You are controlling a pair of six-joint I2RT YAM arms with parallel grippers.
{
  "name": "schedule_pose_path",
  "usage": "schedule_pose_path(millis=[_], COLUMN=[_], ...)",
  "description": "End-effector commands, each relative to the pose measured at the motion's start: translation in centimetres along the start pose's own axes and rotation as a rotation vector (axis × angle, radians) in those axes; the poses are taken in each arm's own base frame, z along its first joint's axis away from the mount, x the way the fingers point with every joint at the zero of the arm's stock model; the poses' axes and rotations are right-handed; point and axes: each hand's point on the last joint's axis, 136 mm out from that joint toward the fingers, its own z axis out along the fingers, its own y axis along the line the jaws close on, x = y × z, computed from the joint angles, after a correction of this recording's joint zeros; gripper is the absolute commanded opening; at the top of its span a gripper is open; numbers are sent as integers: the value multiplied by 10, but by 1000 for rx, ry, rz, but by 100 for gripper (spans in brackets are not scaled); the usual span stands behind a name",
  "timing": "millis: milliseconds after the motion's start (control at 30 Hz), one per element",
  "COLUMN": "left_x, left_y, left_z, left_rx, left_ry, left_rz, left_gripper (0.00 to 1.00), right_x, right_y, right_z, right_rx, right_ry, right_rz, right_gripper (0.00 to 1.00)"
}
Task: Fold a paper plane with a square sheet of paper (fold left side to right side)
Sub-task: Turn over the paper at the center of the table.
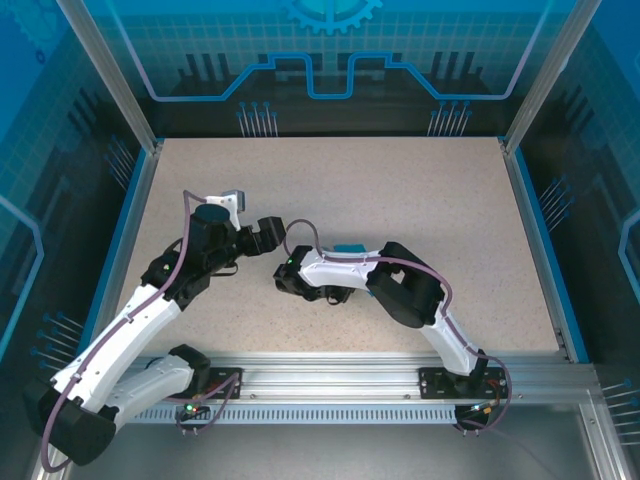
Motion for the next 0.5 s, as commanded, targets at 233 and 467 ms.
schedule_pose_path(millis=[233,467], left_x=[-3,11], left_y=[-5,-10], left_z=[4,15], left_rx=[13,39], left_ry=[20,128], left_rz=[-3,-50], left_gripper=[97,99], right_x=[6,14], right_y=[43,43], right_z=[-6,-33], right_rx=[-233,-426], right_ry=[-20,-116], right_rz=[-82,8], right_gripper=[36,63])
